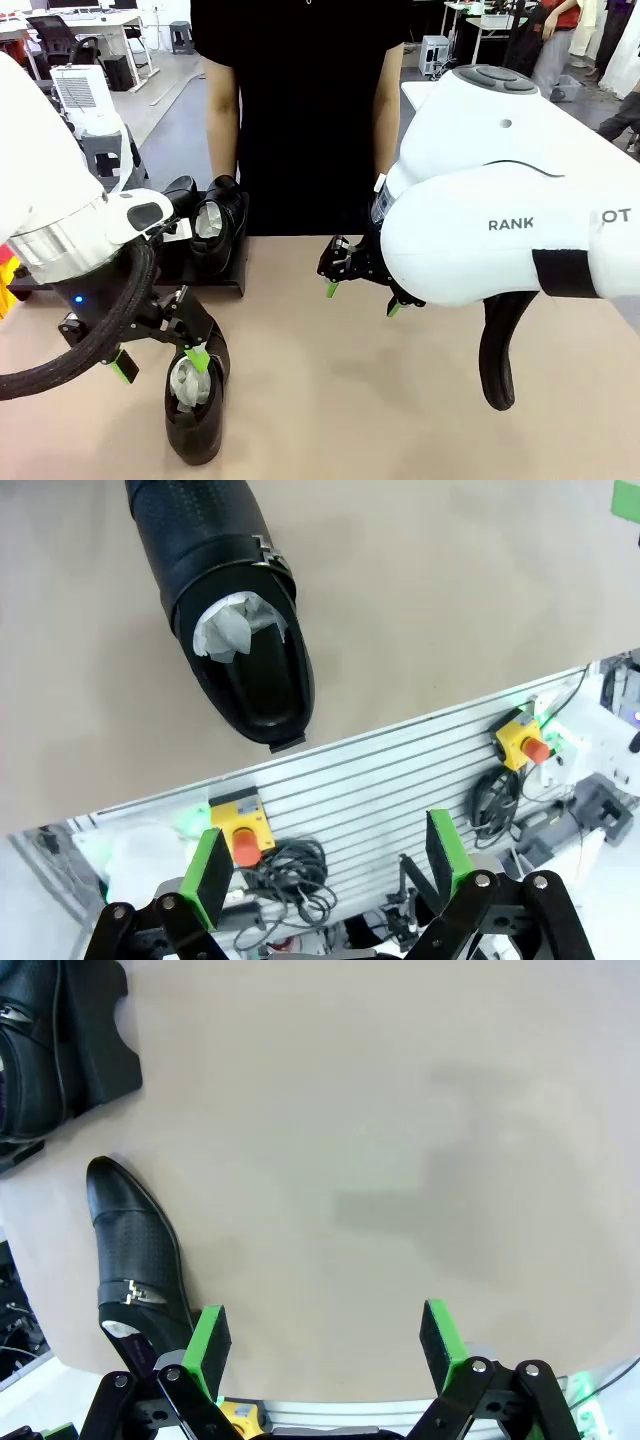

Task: Organize the shoes by placing them on the stand.
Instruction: Place the Shoe from the middle of the table onto the Shoes Stand.

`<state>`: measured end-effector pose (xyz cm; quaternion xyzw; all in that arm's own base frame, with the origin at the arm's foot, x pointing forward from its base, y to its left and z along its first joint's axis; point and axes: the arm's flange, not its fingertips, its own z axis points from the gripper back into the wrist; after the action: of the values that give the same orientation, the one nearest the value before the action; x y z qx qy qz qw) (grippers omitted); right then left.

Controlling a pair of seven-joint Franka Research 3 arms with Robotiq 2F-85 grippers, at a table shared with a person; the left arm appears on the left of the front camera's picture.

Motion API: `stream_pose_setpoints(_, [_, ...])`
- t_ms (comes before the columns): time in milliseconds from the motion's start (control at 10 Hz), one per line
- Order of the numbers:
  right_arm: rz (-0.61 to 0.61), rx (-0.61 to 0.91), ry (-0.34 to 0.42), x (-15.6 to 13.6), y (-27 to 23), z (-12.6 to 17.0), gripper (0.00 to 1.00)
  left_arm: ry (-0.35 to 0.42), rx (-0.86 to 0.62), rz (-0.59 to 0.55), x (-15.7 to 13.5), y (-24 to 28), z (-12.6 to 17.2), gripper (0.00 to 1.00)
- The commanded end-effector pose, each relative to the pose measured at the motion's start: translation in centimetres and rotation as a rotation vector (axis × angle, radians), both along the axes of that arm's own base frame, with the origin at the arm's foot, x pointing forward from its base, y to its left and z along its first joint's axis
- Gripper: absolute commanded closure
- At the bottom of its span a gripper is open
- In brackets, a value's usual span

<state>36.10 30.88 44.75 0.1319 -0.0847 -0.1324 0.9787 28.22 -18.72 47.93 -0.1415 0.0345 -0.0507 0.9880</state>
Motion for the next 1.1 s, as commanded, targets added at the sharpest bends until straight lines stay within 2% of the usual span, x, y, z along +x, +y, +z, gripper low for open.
stream_pose_setpoints(0, [0.020, 0.008, 0.009, 0.2, -0.2, 0.2, 0.00, -0.004, -0.001, 0.000, -0.1, 0.1, 0.2, 0.00])
stream_pose_setpoints(100, [0.020, 0.008, 0.009, 0.2, -0.2, 0.2, 0.00, -0.036, 0.053, 0.025, 0.2, 0.5, 1.5, 0.00])
stream_pose_setpoints(200, [0.020, 0.008, 0.009, 0.2, -0.2, 0.2, 0.00, 0.017, 0.091, 0.076, 1.3, -1.0, 0.0, 0.00])
stream_pose_setpoints(400, [0.020, 0.008, 0.009, 0.2, -0.2, 0.2, 0.00, 0.021, 0.065, 0.147, 2.7, -4.7, -2.8, 0.00])
stream_pose_setpoints(800, [0.020, 0.008, 0.009, 0.2, -0.2, 0.2, 0.00, 0.024, 0.155, 0.199, 4.5, -7.4, -6.2, 0.00])
stream_pose_setpoints(1000, [0.020, 0.008, 0.009, 0.2, -0.2, 0.2, 0.00, -0.024, 0.162, 0.209, 4.9, -7.7, -7.7, 0.00])
